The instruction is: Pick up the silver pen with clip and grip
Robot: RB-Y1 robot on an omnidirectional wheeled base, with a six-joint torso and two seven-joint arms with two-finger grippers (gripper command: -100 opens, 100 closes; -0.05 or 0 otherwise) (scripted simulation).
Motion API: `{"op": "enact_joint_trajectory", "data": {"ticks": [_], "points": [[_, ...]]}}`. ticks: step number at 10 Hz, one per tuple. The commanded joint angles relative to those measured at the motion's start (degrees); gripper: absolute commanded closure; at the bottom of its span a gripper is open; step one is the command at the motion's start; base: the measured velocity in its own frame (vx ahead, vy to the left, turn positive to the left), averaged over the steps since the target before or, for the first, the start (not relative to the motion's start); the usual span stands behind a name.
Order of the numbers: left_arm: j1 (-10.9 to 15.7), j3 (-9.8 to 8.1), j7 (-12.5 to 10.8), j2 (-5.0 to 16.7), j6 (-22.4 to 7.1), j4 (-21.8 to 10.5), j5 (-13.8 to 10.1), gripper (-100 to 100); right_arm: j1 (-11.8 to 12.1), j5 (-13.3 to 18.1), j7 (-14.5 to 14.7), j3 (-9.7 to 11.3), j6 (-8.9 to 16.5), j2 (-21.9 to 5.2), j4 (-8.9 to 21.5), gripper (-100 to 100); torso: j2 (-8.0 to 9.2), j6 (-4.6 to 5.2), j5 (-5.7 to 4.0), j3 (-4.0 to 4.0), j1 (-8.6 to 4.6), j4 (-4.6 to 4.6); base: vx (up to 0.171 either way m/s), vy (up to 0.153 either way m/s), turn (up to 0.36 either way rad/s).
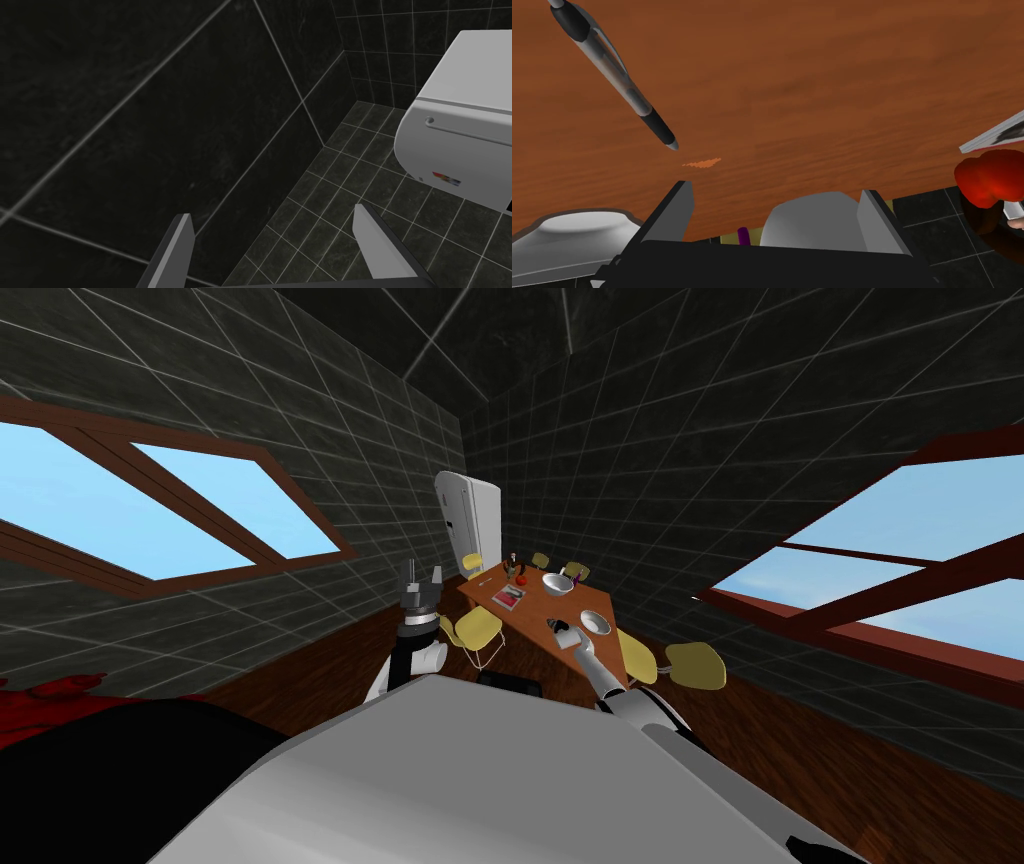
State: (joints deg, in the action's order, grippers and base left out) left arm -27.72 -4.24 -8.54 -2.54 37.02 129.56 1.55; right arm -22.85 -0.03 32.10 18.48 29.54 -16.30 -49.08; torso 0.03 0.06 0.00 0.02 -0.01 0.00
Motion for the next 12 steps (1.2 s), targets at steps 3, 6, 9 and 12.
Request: {"op": "enact_joint_trajectory", "data": {"ticks": [3,6,9,12], "points": [[0.0,0.0,0.0,0.0,0.0,0.0,0.0,0,-2.9,-0.8,2.8,1.1,4.3,0.1,5.9,-100,0.0,0.01,0.0,0.0,-0.01,0.0,-0.003,-0.003,0.015],[0.0,0.0,0.0,0.0,0.0,0.0,0.0,0,-3.9,-0.9,3.7,1.4,5.8,0.3,7.9,-100,0.01,0.01,0.0,0.01,-0.01,0.01,-0.001,-0.001,0.004],[0.0,0.0,0.0,0.0,0.0,0.0,0.0,0,-5.4,-1.0,5.1,2.0,8.2,0.6,11.2,-100,0.0,0.0,0.0,0.0,0.0,0.0,-0.001,-0.001,0.01],[0.0,0.0,0.0,0.0,0.0,0.0,0.0,0,-7.0,-1.1,6.5,2.5,10.6,0.8,14.5,-100,0.0,0.0,0.0,0.0,0.0,0.0,-0.001,-0.001,0.004]]}}
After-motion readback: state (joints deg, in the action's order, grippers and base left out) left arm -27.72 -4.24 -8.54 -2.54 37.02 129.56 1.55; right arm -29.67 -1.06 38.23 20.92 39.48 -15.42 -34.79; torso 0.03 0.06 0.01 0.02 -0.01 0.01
